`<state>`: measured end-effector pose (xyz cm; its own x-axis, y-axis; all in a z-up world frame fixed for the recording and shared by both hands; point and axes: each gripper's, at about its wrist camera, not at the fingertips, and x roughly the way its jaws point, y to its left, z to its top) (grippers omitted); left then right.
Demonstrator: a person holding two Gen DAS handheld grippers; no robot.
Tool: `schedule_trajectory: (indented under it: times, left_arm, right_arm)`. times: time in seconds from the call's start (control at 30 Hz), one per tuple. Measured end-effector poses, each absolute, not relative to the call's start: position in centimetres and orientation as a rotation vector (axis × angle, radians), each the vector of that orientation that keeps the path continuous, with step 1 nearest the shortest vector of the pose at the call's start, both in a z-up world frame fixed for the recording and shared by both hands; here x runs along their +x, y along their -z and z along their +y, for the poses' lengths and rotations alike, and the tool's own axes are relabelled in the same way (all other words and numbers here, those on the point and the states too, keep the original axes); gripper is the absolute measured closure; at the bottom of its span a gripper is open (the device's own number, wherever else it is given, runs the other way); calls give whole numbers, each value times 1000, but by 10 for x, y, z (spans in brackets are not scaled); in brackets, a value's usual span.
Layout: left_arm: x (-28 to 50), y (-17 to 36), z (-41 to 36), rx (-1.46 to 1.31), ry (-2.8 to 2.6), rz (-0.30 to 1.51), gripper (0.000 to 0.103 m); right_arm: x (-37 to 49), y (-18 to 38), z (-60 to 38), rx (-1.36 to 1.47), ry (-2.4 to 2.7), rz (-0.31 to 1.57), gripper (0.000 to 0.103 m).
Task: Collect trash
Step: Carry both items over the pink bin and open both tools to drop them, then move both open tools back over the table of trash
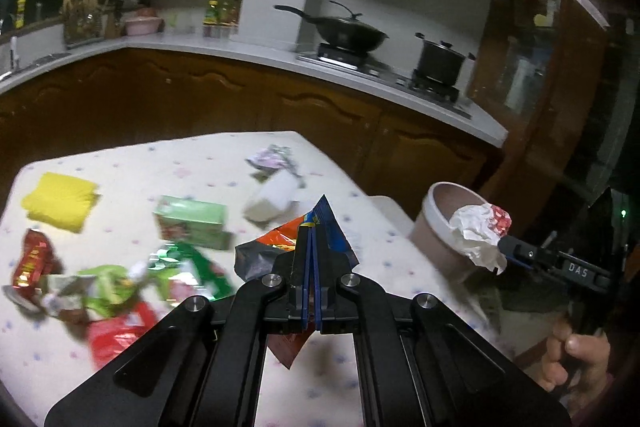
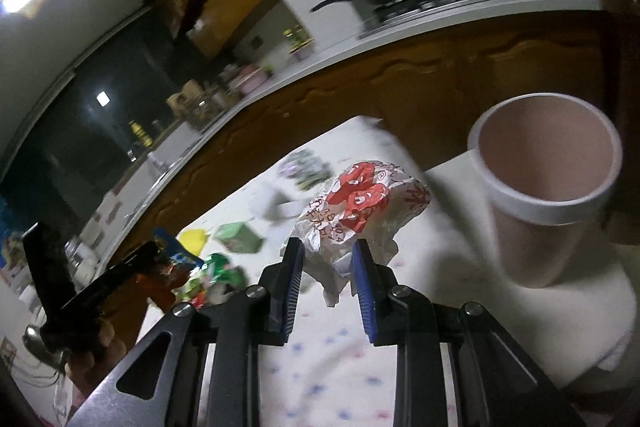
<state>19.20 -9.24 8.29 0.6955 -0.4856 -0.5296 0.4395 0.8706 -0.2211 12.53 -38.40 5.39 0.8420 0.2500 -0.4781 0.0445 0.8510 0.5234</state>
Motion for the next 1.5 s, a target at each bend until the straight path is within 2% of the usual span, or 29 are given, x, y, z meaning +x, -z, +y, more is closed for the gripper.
schedule_trajectory:
  times: [0.57, 1.07, 1.13, 1.27, 1.5]
  left_arm:
    - [227, -91, -268, -123, 768, 652, 103]
    - [286, -45, -400, -79, 864, 806, 102]
    - [290, -37, -404, -76, 866, 836, 97]
    - [291, -30, -410, -69, 856, 858, 70]
    - [286, -36, -384, -97, 829, 841, 67]
  right_arm:
    - [117, -48, -497, 546, 106, 550, 77]
    - [153, -25, -544, 470, 178, 647, 76]
    - [158, -20, -548, 474, 176, 662, 72]
    - [160, -14, -557, 512, 172, 674, 66]
    - [144, -20, -556, 531, 176, 638, 64]
